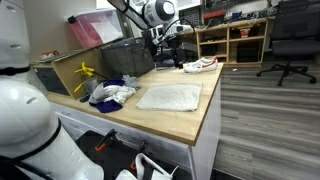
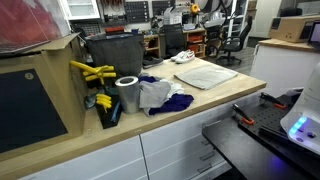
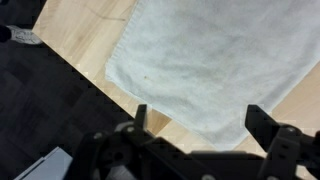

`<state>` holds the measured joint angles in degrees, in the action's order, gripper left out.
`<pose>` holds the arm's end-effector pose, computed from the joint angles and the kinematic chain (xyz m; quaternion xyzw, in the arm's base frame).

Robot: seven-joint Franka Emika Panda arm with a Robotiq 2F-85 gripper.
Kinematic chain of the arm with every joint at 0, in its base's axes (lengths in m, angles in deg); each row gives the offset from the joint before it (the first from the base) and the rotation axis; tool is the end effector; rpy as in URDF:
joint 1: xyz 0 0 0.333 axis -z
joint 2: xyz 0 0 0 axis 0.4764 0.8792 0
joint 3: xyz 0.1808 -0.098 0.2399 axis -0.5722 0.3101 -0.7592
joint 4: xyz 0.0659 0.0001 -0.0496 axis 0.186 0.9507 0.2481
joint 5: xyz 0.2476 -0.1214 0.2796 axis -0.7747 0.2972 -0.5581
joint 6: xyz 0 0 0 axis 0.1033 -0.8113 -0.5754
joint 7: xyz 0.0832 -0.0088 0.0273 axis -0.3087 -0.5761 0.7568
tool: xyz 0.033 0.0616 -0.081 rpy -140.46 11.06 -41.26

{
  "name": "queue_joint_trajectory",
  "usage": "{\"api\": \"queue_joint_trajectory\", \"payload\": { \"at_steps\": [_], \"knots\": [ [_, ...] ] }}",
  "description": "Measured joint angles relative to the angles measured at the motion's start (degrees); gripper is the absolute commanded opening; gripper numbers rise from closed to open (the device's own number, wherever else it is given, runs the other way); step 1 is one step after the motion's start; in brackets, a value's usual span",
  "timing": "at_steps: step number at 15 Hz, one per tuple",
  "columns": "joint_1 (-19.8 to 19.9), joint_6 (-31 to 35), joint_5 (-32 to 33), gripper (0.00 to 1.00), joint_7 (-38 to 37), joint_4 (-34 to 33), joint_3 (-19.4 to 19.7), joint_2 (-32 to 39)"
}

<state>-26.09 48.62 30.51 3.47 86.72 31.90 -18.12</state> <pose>0.6173 -0.1261 0.3224 0.8983 -0.4302 -0.0473 0.0764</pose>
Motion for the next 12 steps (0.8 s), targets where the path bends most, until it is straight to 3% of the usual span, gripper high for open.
{"api": "queue_joint_trajectory", "payload": {
  "at_steps": [12],
  "knots": [
    [7.0,1.4,-8.0,1.0,-13.7,-9.7,4.2,12.5]
  ]
}}
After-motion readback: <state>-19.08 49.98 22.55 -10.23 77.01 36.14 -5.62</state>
